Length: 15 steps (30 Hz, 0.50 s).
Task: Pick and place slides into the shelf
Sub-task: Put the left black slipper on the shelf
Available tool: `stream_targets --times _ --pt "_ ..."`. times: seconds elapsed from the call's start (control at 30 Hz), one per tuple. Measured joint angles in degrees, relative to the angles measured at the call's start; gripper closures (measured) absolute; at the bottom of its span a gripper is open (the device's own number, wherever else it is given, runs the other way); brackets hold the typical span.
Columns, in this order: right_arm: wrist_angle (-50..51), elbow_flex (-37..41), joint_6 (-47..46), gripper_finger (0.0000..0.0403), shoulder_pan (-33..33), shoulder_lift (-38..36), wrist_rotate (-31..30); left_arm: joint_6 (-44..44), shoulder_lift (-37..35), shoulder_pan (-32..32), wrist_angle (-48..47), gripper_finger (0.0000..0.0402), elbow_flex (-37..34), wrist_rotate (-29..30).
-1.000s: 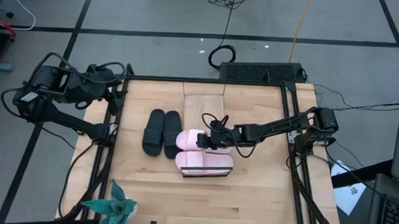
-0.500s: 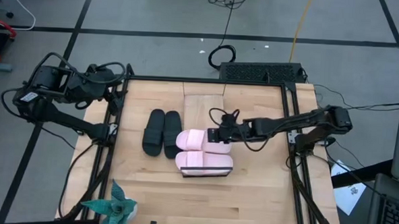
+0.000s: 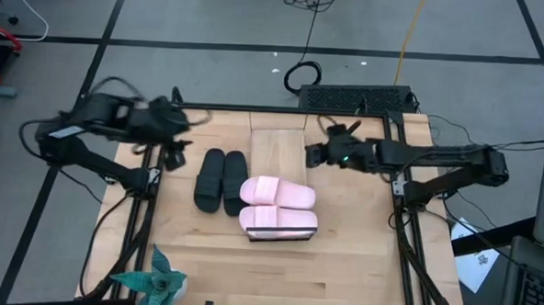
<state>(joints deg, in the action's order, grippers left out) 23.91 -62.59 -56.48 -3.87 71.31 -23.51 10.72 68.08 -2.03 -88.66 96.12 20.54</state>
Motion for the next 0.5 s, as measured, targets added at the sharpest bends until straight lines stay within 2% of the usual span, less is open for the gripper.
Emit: stream_targets --times 0.1,0.2,0.3,0.5 --pt "0.1 0.0 5.4 0.03 -2.0 -2.9 1.0 -4.9 4.0 -3.7 -1.1 0.0208 0.0 -1.4" --pt "0.3 0.0 9.6 0.03 -3.0 -5.8 1.1 -9.3 7.1 -8.9 0.7 0.0208 -2.5 -8.9" --pt "0.7 0.0 13.5 0.03 -3.3 -8.5 1.2 -12.0 8.6 -13.7 3.9 0.0208 -8.7 -16.1" --pt "3.7 0.0 17.2 0.03 -3.3 -13.8 1.2 -15.8 8.8 -21.0 11.4 0.0208 -22.7 -25.1"
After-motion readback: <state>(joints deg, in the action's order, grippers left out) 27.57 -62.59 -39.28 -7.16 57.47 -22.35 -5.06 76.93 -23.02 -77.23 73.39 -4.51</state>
